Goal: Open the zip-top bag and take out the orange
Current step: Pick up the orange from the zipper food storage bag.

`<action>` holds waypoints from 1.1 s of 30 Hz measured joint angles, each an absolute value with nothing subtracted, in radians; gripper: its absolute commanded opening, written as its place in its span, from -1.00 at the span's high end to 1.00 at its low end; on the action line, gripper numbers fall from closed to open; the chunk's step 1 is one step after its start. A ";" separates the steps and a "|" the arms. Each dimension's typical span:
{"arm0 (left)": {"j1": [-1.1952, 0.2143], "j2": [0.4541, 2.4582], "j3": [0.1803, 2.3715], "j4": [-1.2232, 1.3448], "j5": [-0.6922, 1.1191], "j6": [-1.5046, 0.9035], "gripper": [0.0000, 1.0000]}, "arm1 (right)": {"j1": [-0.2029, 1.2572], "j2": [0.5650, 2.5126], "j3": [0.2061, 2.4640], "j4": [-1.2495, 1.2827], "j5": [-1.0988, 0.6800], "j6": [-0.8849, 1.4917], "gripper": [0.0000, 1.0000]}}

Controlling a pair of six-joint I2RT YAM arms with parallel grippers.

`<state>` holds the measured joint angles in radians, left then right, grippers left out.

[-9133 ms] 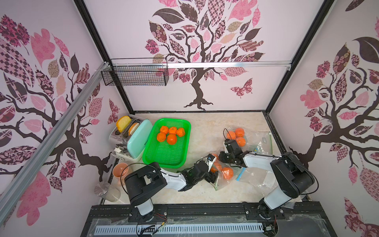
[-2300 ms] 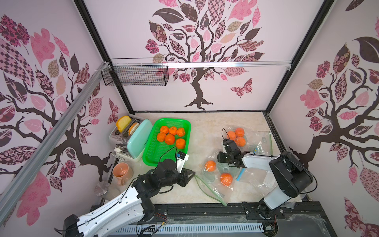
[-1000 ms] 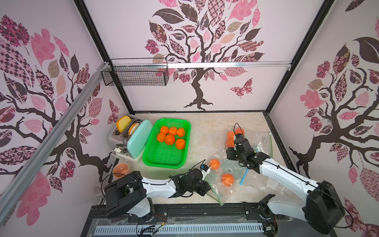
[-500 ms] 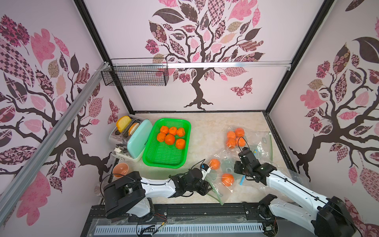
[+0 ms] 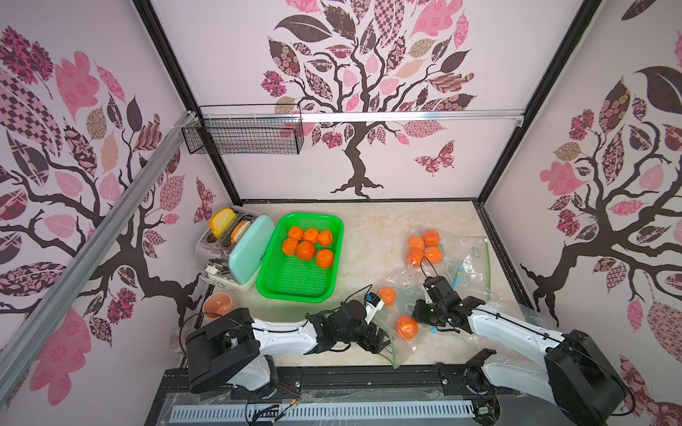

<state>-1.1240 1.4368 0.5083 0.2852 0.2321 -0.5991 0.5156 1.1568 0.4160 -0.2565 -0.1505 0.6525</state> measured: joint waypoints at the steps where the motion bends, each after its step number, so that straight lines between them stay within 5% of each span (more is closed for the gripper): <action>1: -1.125 1.440 0.512 0.293 0.234 -0.594 -0.82 | 0.516 1.161 0.414 -0.246 -0.165 0.651 0.69; 23: -1.169 1.606 0.707 0.159 0.188 -0.366 -0.82 | 0.515 1.205 0.400 -0.150 -0.293 0.627 0.62; 33: -1.171 1.549 0.680 0.042 0.138 -0.281 -0.35 | 0.515 1.203 0.400 -0.152 -0.290 0.606 0.58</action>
<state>-1.1706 1.5490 0.6804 0.0418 0.1379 -0.2806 0.5148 1.2030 0.4004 -0.1520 -0.2905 0.6056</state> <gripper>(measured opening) 0.718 0.205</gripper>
